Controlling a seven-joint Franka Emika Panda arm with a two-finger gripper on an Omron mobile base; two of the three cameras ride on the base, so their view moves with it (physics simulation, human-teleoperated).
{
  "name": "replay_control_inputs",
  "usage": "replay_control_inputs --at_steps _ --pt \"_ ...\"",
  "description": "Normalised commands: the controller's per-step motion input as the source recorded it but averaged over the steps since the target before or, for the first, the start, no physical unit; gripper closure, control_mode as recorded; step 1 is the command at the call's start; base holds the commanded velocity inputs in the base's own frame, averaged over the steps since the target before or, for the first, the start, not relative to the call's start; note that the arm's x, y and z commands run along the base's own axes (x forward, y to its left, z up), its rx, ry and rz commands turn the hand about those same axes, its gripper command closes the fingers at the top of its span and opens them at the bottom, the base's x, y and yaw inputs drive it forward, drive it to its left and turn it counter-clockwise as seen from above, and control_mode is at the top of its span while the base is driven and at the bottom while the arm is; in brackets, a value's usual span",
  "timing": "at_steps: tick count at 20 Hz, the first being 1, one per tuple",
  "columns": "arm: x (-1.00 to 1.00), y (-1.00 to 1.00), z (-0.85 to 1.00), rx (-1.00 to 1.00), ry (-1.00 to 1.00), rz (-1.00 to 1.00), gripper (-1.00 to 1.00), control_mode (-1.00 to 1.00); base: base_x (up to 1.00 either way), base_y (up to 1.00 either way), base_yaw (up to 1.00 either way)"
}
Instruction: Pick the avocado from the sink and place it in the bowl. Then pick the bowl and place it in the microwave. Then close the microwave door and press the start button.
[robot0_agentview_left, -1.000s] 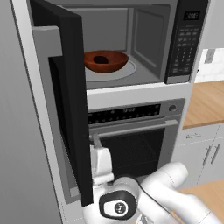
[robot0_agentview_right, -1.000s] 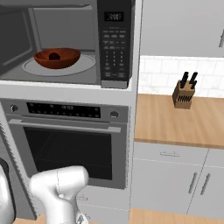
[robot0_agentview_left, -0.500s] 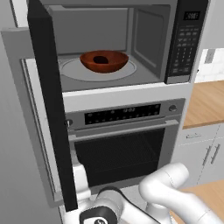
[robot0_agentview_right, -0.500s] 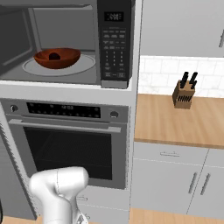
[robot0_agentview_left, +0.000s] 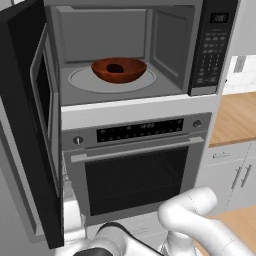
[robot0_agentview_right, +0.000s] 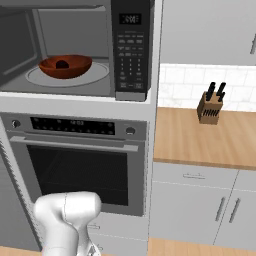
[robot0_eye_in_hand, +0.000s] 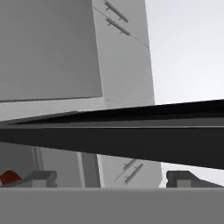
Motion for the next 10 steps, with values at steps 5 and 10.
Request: replay_control_inputs --at_steps 5,10 --pt "0.00 0.35 -0.71 -0.06 -0.14 -0.03 -1.00 -1.00 0.00 0.00 0.00" --pt "0.08 0.58 -0.36 -0.03 -0.06 0.00 -1.00 -1.00 0.00 0.00 0.00"
